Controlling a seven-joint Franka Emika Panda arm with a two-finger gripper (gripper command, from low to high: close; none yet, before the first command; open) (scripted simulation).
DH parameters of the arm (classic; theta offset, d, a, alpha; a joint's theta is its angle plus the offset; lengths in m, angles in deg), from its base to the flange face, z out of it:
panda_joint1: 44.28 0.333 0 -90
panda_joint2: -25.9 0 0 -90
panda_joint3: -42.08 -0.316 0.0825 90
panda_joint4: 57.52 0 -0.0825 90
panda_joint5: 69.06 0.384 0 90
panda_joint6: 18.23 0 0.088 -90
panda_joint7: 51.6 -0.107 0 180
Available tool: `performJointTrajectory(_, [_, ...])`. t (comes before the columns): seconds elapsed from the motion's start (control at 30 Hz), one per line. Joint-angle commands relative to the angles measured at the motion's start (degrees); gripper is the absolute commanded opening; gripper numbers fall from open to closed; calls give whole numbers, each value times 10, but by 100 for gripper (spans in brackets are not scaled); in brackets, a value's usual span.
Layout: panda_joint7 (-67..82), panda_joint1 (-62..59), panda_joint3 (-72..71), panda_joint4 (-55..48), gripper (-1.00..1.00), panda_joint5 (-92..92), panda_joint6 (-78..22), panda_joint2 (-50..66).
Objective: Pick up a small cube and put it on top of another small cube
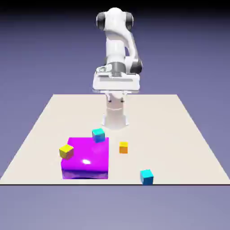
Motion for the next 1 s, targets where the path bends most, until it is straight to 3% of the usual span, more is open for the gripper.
performJointTrajectory(0.0, [25, 7, 8, 3, 0, -10, 0, 5])
performJointTrajectory(0.97, [748, 203, 233, 83, 0, -298, 3, 155])
